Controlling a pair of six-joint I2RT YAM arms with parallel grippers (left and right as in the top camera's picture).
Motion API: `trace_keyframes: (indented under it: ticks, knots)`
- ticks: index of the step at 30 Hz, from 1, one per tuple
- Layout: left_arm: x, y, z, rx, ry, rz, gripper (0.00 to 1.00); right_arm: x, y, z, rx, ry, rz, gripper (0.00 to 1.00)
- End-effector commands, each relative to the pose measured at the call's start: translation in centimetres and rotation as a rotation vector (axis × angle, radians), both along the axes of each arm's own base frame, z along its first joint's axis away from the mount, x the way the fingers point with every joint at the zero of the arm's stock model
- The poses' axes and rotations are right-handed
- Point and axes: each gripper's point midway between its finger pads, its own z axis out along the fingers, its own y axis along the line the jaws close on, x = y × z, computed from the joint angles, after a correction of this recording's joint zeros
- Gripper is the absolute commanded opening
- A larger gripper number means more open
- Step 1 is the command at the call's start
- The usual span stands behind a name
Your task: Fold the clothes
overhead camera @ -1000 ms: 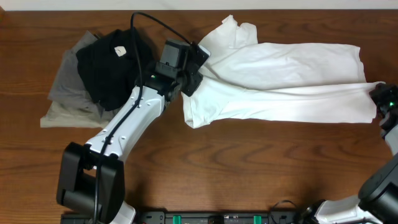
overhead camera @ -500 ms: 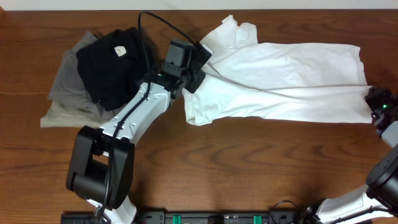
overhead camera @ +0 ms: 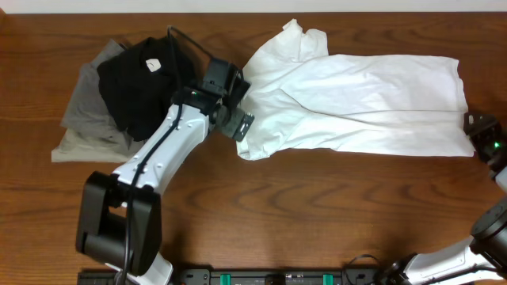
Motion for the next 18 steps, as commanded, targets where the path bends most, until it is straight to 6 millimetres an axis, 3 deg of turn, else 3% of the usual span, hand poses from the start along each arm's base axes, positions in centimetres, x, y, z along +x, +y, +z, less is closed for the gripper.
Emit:
trace_keyframes:
  ticks: [1, 4, 7, 12, 18]
  knots:
    - [-3.1, -2.8, 1.7, -0.200, 0.137, 0.009, 0.98, -1.1, 1.0, -0.6, 0.068, 0.028, 0.035, 0.55]
    - [-6.1, -4.1, 0.8, -0.280, 0.274, -0.023, 0.97, -3.0, 1.9, -2.8, 0.107, 0.155, 0.020, 0.56]
    - [-7.4, -4.4, -0.4, -0.268, 0.325, -0.033, 0.93, -4.4, 2.7, -4.1, 0.136, 0.244, 0.010, 0.56]
    - [-7.6, -5.5, -1.5, -0.260, 0.333, -0.066, 0.70, -5.0, 3.7, -4.4, 0.188, 0.270, 0.021, 0.55]
    - [-7.1, -6.1, -4.7, -0.237, 0.368, -0.071, 0.58, -4.5, 4.7, -3.6, 0.217, 0.218, 0.081, 0.53]
